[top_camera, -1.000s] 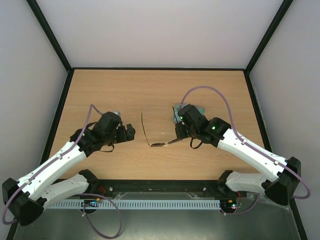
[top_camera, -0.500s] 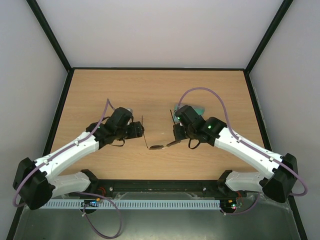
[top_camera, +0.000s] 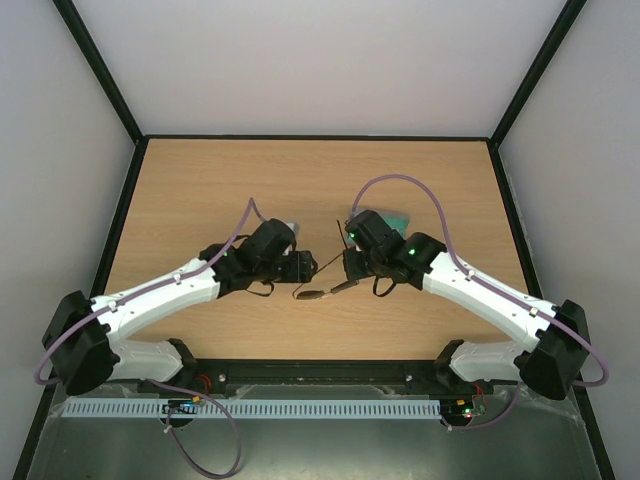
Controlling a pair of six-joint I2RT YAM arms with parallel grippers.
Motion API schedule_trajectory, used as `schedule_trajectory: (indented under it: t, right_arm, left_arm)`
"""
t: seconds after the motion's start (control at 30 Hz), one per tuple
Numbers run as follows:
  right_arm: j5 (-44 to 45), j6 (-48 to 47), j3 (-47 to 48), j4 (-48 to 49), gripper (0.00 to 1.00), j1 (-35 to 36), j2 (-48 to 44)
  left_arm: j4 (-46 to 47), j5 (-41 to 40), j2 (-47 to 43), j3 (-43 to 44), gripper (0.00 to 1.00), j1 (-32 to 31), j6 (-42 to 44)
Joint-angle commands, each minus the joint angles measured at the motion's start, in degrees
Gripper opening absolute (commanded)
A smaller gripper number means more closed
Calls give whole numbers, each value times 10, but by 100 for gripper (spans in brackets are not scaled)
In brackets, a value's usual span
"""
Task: Organize the sunglasses
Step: Fold the sunglasses.
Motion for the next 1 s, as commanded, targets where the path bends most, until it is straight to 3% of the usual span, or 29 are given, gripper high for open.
schedule_trajectory:
  t: [0.0, 0.6, 0.87, 0.97]
  right_arm:
    - [11, 0, 4, 0, 1, 4, 8]
    - [21, -8, 0, -1, 1, 4, -10]
    - [37, 9, -2, 0, 1, 4, -14]
    - [44, 18, 3, 9, 1, 4, -14]
  left_arm:
    - [7, 6, 16, 23, 74, -23, -6]
    - [49, 107, 52, 36, 72, -44, 19]
    - [29, 42, -49, 38, 84, 64, -7]
    - [38, 55, -100, 24, 87, 109, -23]
